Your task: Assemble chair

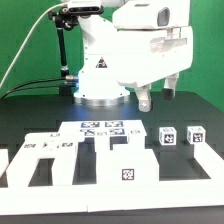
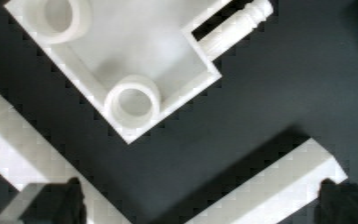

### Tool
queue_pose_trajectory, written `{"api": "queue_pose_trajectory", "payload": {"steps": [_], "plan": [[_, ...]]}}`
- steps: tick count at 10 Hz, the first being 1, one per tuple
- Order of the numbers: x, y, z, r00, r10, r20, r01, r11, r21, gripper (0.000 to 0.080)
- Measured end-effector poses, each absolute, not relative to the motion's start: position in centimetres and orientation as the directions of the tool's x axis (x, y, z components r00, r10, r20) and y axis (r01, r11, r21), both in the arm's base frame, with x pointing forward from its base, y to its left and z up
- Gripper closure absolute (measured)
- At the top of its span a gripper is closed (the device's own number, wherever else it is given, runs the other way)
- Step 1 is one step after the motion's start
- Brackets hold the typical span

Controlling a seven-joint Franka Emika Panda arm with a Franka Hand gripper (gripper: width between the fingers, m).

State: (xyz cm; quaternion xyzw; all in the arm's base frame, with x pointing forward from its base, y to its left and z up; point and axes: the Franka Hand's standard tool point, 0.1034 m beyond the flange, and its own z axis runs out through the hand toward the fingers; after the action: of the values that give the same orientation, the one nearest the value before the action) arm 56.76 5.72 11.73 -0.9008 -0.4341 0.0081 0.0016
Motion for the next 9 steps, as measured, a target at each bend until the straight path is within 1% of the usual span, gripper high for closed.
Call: {"api": "queue_pose_trajectory", "payload": {"steps": [6, 8, 9], "plan": [[56.8, 5.4, 11.7, 0.633, 0.774, -0.014, 0.774, -0.633, -0.008, 0.015], [56.8, 2.8, 11.4, 0.745, 0.666, -0.023, 0.667, -0.745, 0.002, 0.015], [56.8, 1.8, 10.9, 0.809, 0.587, -0.023, 0.587, -0.81, -0.011, 0.015]]}}
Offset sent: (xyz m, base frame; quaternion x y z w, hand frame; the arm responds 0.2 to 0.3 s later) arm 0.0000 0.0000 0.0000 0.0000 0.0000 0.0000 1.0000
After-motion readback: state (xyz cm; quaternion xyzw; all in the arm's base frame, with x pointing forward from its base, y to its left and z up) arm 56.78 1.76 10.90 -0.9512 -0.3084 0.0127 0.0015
